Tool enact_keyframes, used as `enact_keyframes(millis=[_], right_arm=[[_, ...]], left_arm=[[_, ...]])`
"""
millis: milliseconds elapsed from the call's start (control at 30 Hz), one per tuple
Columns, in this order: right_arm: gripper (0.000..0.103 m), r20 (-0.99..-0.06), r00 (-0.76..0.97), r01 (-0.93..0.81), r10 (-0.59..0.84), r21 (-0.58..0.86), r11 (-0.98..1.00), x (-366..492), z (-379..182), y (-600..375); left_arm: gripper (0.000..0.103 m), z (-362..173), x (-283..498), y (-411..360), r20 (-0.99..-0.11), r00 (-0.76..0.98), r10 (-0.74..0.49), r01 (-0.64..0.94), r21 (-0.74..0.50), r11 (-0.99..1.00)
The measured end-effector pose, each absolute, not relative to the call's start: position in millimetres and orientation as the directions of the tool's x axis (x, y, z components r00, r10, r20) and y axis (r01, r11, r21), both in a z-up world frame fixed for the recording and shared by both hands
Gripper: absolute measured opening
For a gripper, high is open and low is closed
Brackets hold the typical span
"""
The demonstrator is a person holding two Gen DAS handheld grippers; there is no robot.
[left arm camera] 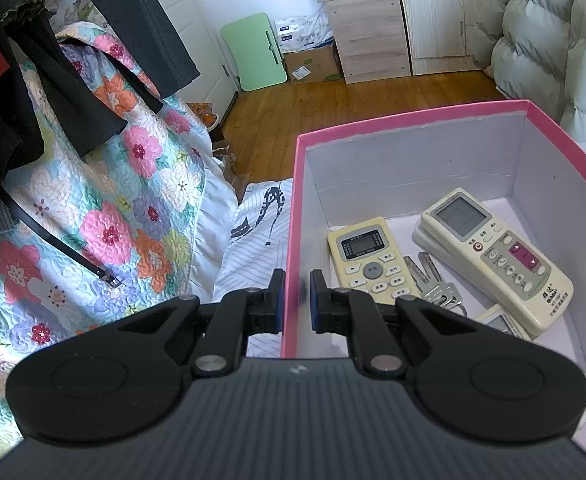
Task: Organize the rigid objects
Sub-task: 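Lift the power bank into the pink box and open the right gripper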
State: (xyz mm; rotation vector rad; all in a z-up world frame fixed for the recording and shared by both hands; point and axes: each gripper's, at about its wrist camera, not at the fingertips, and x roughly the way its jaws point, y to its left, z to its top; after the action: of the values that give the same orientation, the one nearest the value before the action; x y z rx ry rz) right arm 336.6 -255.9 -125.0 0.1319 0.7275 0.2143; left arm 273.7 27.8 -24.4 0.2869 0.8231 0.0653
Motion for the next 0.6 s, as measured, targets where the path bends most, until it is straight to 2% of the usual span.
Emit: enact_keyframes(millis=[200, 400, 600], right_arm=[[0.044, -0.615, 0.762, -0.130, 0.203, 0.162, 0.978, 306, -105, -262], [0.044, -0.552, 0.806, -0.165, 0.213, 0.136, 0.977, 280, -59, -257], [0.044, -0.487, 0.823, -0.198, 0.292, 0.237, 0.951, 255, -5, -245]], left_arm=[[0.010, -24, 274, 32, -0.714, 0.678, 0.173, 0.047, 0.276, 0.960], [0.010, -25, 273, 31, -0.717, 0.675, 0.174, 0.046, 0.276, 0.960], [0.010, -24, 273, 33, -0.719, 0.675, 0.167, 0.035, 0.257, 0.966]])
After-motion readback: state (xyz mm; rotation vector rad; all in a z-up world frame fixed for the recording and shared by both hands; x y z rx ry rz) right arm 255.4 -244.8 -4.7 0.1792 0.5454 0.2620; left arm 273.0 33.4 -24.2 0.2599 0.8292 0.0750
